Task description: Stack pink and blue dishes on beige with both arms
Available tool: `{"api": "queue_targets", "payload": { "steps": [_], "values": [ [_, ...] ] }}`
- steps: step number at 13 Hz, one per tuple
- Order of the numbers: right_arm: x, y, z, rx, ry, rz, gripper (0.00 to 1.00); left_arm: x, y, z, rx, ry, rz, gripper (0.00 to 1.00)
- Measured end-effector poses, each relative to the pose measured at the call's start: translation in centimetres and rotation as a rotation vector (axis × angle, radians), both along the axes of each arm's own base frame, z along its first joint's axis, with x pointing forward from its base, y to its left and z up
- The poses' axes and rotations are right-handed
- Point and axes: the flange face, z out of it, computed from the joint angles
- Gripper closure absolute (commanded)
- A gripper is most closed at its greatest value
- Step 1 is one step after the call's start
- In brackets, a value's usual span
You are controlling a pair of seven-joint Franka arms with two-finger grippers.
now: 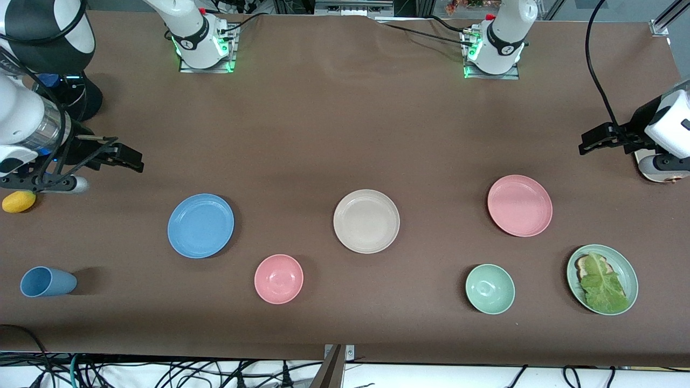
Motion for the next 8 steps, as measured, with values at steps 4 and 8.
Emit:
{"api": "queue_targets", "payload": {
  "steps": [4,8],
  "values": [
    [0.12,-0.02,0.08,-0.003,-0.011,0.001,0.0,0.0,0.0,0.0,0.0,0.0,0.0,0.0],
    [0.2,0.13,0.15,-0.003,-0.019,0.003,0.0,0.0,0.0,0.0,0.0,0.0,0.0,0.0]
  ]
}}
